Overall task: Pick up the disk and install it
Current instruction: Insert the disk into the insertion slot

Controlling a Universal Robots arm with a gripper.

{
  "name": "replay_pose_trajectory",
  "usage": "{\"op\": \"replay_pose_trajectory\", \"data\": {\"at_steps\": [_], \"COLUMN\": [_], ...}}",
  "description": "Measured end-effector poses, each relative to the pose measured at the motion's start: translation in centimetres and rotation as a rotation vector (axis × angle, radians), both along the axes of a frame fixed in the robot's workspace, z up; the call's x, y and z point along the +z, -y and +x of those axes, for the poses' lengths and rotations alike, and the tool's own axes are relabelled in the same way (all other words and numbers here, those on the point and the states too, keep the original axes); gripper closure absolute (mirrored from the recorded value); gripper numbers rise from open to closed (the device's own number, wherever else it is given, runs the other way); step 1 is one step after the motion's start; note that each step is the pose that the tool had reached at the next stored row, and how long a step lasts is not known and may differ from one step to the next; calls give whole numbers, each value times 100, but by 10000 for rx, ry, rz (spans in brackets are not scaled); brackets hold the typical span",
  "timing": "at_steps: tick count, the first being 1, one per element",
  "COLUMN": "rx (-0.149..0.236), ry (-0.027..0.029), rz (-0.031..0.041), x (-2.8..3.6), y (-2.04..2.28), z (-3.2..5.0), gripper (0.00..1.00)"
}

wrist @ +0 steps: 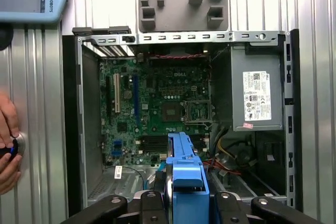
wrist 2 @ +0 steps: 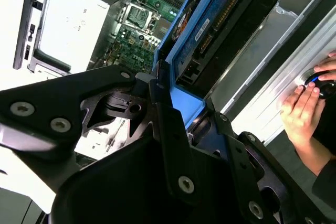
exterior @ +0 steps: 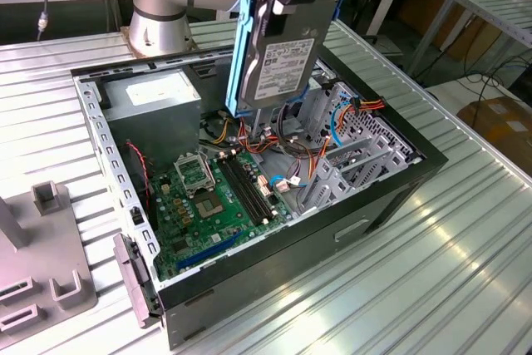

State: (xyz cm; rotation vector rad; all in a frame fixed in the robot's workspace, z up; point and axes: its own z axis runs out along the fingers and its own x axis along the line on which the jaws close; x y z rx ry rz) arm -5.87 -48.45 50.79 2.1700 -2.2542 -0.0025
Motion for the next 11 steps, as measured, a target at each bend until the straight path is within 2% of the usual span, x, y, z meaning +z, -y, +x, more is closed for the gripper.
{"op": "replay_pose_trajectory", "data": {"at_steps": [5,6,10,11], "rx": [0,-1,1,0], "ry": [0,-5,-14,-19], "rz": [1,-2,0,0], "x": [-31,-102,-141,-151], "y": [49,124,275,323], "z": [125,219,260,274], "gripper": [63,63,63,63]}}
